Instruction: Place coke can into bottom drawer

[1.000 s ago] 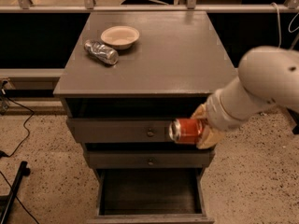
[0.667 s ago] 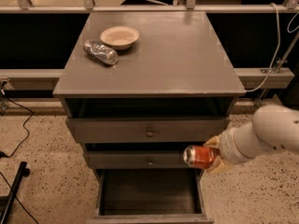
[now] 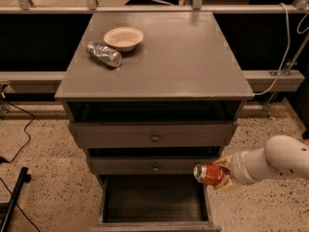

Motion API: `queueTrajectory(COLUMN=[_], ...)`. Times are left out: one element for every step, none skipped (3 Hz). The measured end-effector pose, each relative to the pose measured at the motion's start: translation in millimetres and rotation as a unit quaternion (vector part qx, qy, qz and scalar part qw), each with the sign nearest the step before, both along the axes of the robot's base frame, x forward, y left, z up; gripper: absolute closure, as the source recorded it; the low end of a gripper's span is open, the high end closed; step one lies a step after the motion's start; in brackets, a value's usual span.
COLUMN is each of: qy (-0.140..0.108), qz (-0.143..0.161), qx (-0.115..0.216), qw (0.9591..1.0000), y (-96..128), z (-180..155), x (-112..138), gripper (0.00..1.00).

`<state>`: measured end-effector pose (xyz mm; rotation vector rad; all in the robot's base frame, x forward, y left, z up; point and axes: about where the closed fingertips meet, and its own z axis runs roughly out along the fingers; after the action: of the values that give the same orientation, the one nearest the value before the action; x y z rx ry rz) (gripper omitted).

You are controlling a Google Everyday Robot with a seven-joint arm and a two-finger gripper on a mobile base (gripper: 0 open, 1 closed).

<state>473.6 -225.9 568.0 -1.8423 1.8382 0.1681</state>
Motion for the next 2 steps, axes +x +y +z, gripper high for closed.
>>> queueTrajectory(qy=[0.003, 0.004], qz=[0.001, -0.005], qx=[0.002, -0.012], qw=[1.0000, 0.9999], y=[0.8, -0.7], z=[-3.4, -9.1], x=[-0.7, 1.4], gripper=[1.00, 1.00])
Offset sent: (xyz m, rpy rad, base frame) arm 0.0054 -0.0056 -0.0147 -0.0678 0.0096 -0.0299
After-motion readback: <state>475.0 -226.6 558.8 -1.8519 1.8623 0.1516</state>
